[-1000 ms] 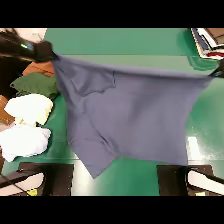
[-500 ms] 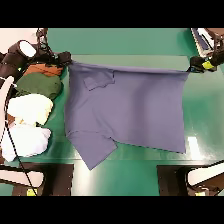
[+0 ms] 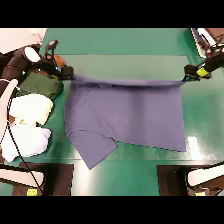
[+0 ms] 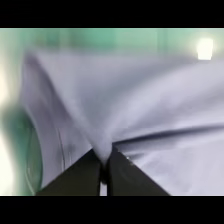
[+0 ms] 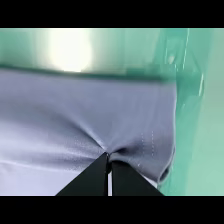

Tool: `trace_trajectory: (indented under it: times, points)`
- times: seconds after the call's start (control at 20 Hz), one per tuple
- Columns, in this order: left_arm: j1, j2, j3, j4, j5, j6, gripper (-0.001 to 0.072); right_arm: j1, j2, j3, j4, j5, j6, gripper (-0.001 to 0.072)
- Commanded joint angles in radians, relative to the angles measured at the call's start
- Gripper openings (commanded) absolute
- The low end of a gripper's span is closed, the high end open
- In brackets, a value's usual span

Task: Fold the shirts.

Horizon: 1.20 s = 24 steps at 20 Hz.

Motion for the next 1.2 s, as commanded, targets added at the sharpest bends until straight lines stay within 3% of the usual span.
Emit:
trace_trajectory:
  times: [0.0,0.1,0.15,0.2,0.25,0.3,0.35,0.55,0.95,1.15]
  points:
    - [0.000,-0.001,-0.109,-0.006,-0.017,0.006,0.0026,0.037,0.092,-0.230,-0.002,-0.138,0.023,0.0012]
    - [0.000,0.002,-0.117,-0.006,-0.023,0.006,0.0027,0.037,0.124,-0.294,0.006,-0.158,0.032,0.0044]
    - [0.000,0.012,-0.117,-0.005,-0.025,0.006,0.0028,0.037,0.135,-0.306,0.005,-0.150,0.031,0.0277]
    - [0.000,0.027,-0.117,-0.004,-0.027,0.006,0.0029,0.030,0.148,-0.311,0.005,-0.139,0.031,0.0416]
    - [0.000,0.049,-0.117,0.000,-0.032,0.007,0.0103,0.020,0.167,-0.311,0.005,-0.116,0.031,0.0416]
    - [0.000,0.073,-0.117,0.016,-0.046,0.006,0.0357,0.008,0.194,-0.311,0.005,-0.091,0.028,0.0415]
    - [0.000,0.097,-0.117,0.047,-0.072,0.005,0.0508,-0.005,0.222,-0.312,0.004,-0.066,0.027,0.0415]
    - [0.000,0.192,-0.200,0.111,-0.227,-0.003,0.0496,-0.043,0.372,-0.313,0.005,0.042,0.000,0.0411]
    - [0.000,0.670,-0.854,0.039,-0.244,-0.109,0.0496,-0.043,0.575,-0.313,0.004,0.077,-0.006,0.0410]
    - [0.000,0.725,-0.980,-0.079,-0.206,-0.106,0.0496,-0.043,0.573,-0.312,0.005,0.071,-0.006,0.0410]
